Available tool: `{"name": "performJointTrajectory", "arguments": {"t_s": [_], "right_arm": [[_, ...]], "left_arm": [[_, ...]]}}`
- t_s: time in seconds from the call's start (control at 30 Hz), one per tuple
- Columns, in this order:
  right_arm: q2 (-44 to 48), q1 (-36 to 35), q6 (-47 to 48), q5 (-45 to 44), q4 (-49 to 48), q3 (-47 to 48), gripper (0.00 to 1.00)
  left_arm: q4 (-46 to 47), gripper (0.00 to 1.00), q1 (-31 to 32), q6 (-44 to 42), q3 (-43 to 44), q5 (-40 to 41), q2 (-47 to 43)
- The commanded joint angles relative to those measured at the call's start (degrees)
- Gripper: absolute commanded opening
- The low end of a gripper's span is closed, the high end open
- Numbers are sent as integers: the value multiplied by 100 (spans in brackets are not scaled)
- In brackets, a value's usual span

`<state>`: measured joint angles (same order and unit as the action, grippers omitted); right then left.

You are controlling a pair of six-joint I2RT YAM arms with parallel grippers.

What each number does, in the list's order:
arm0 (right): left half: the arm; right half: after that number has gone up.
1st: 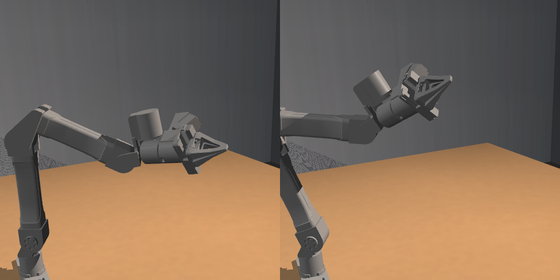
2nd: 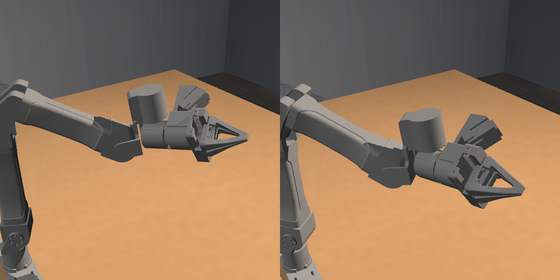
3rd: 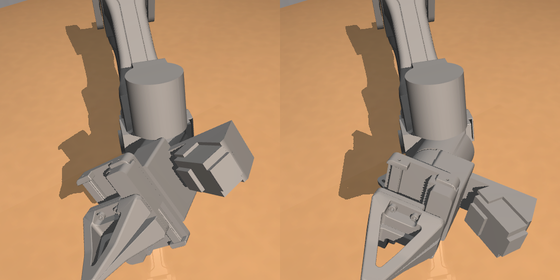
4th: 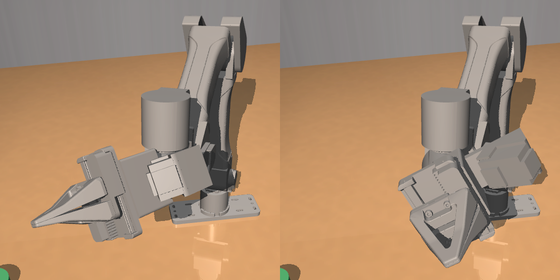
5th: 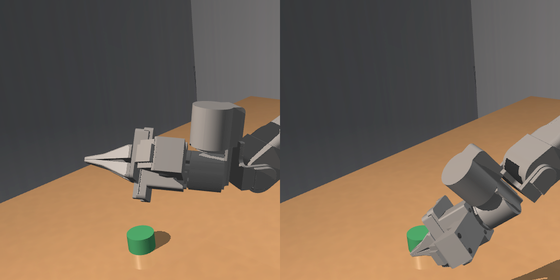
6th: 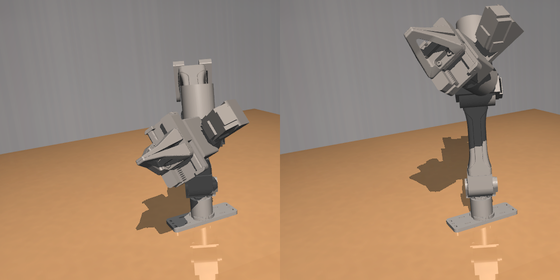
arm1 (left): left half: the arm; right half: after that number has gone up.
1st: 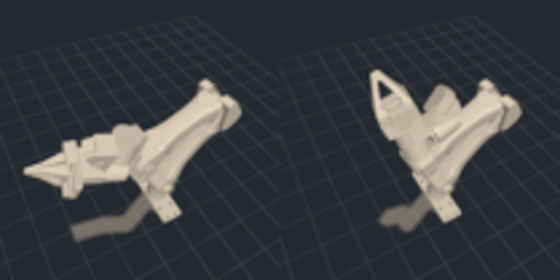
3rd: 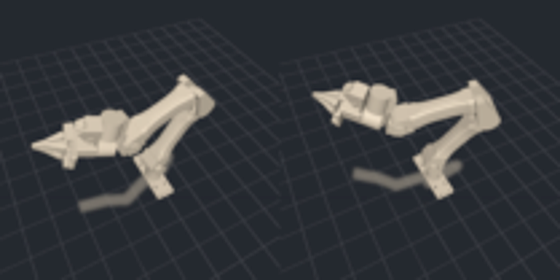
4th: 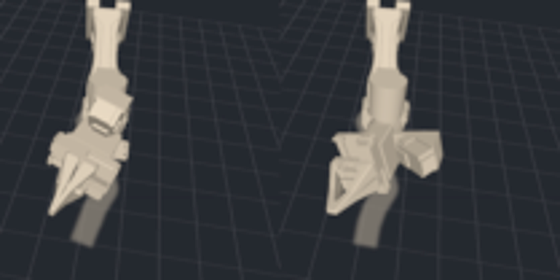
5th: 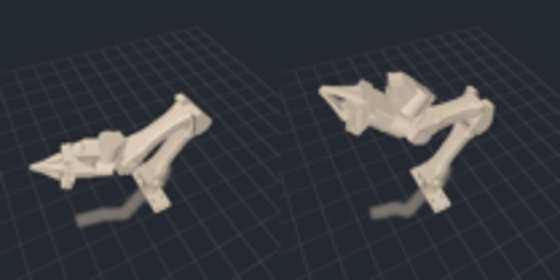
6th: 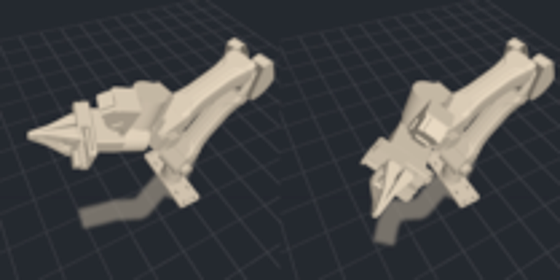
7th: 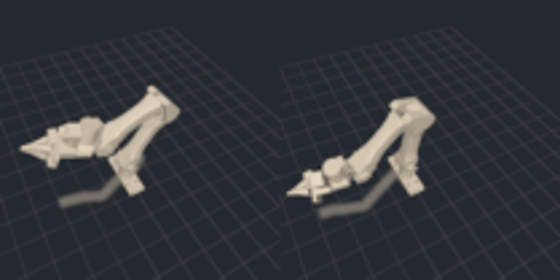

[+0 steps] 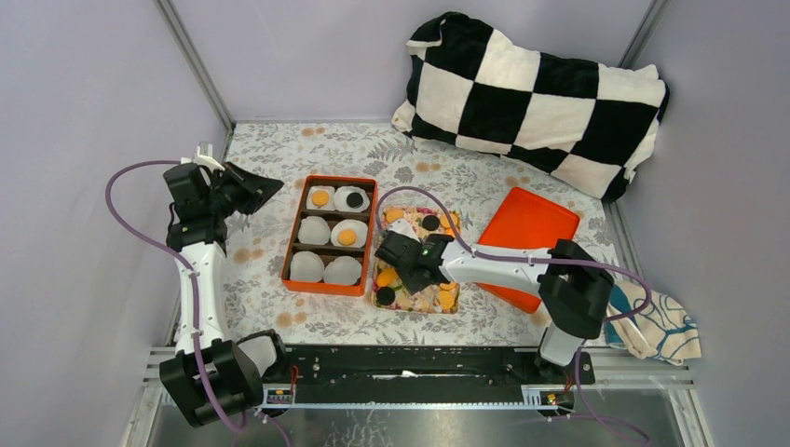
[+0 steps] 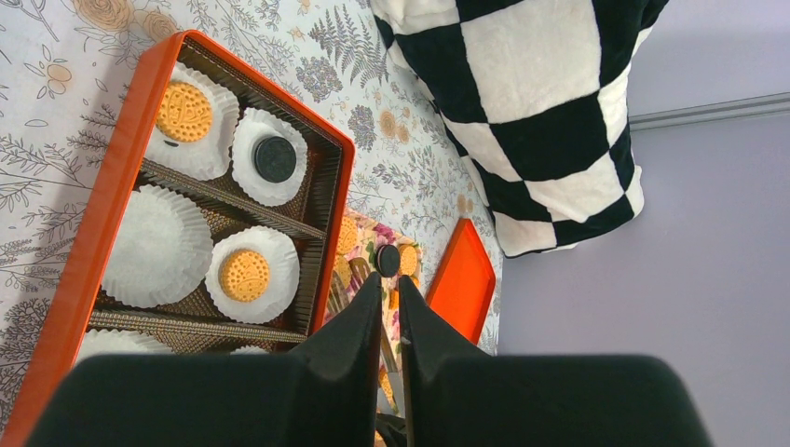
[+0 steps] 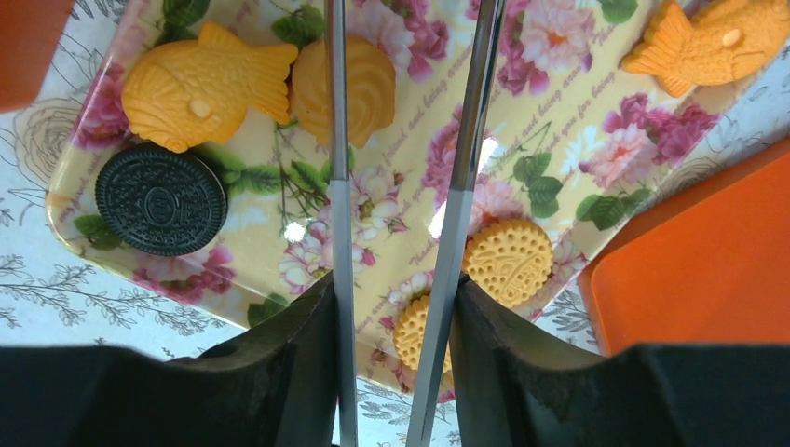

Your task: Pack the cookies

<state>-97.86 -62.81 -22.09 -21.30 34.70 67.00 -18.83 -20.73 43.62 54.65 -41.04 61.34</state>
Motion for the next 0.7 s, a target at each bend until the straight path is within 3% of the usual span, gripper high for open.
{"name": "performJointTrajectory", "arguments": {"t_s": [0.0,0.07,0.2,0.3,0.47,0.67], "right_arm": [[-23,142,-15,303,-365,162,43],[40,146,-15,367,-401,132,36],[215,159,46,435,-282,283,10],[517,146,55,351,-68,510,0],[1043,148,163,155,208,961,0],[1031,150,383,266,287,1475,0]], "left_arm": [[203,16,-43,-30,55,-57,-2],[199,16,-39,-29,38,-65,-1],[213,15,-40,-11,43,-110,9],[195,15,-38,-2,91,-126,-12],[174,15,-39,21,133,-76,-52],[72,14,-44,62,281,80,31]]}}
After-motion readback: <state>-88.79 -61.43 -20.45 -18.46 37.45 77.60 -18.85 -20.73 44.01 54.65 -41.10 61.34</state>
